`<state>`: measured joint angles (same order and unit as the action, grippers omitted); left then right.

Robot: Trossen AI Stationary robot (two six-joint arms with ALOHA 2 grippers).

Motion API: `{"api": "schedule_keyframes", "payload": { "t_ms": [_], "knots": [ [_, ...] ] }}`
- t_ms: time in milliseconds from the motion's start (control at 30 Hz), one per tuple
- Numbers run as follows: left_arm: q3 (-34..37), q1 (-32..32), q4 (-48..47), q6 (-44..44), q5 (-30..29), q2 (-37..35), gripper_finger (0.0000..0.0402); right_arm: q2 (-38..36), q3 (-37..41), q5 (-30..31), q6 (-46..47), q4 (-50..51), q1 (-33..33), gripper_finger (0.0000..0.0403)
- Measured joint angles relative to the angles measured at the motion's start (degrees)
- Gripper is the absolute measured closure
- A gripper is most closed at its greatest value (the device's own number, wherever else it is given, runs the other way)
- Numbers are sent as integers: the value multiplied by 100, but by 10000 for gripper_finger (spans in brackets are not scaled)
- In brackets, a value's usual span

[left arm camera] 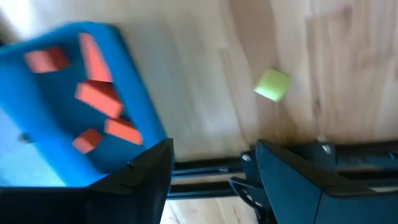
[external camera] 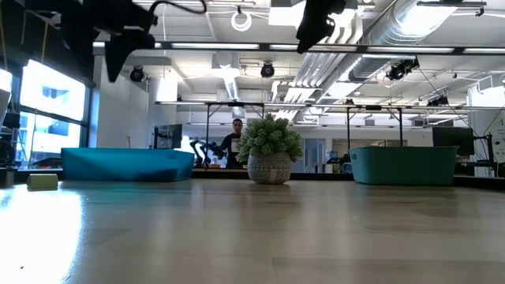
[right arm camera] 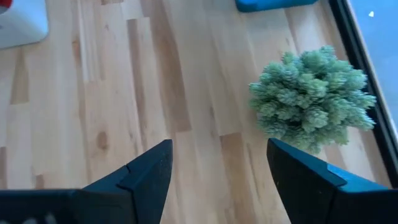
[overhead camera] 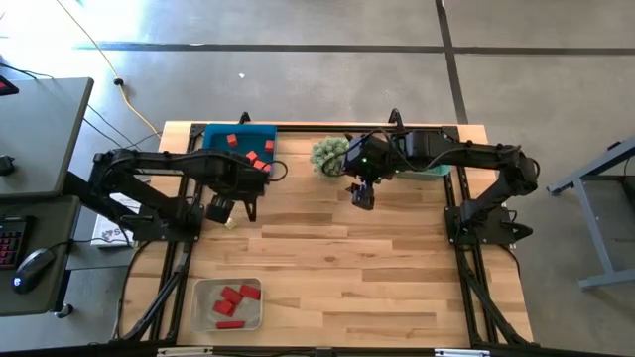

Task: Sort & place blocks by color
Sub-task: Put the light green block into the green bin

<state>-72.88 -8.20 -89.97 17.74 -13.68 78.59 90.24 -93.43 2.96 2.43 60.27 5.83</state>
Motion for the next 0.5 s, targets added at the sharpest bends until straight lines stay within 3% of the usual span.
{"api": "schedule_keyframes", "payload": {
  "t_ms": [233, 500],
  "knots": [
    [900, 27, 411, 461, 448, 0, 183, 0, 0, -13, -283, 3, 335, 155],
    [1506, 227, 1020, 1004, 465, 2, 182, 0, 0, -186, -396, -25, 725, 155]
  ]
}}
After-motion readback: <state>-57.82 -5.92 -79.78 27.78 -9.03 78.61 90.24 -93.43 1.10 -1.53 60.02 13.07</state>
